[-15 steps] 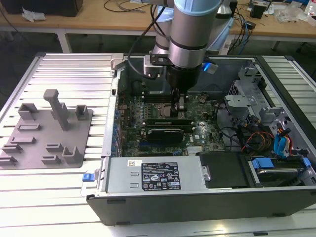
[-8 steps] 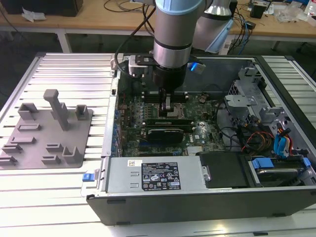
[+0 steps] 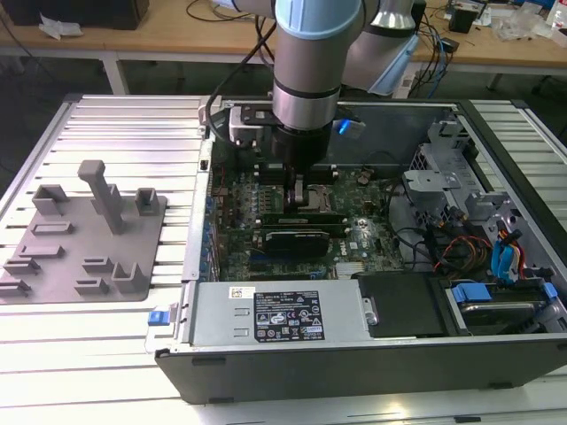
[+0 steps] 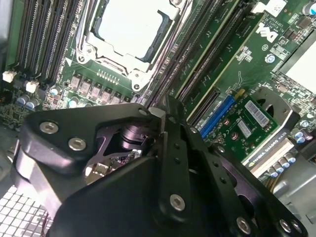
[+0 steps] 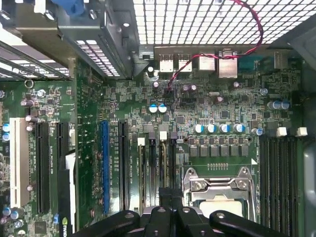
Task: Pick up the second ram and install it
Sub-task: 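Press down the second ram until it locks into place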
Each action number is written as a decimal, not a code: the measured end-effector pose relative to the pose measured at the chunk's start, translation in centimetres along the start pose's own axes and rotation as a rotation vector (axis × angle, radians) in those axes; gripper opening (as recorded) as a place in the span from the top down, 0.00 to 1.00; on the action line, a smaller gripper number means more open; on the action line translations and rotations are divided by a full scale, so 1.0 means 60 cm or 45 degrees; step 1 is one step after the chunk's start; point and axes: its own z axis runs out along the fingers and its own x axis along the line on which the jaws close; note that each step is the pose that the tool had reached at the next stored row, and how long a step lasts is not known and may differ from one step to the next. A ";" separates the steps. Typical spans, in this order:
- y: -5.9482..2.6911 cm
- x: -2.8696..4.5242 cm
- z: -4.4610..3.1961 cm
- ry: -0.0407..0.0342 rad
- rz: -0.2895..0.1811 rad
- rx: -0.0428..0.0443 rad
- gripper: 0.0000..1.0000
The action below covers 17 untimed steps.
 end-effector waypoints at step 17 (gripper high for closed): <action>0.002 0.000 -0.017 -0.0001 0.000 0.000 0.92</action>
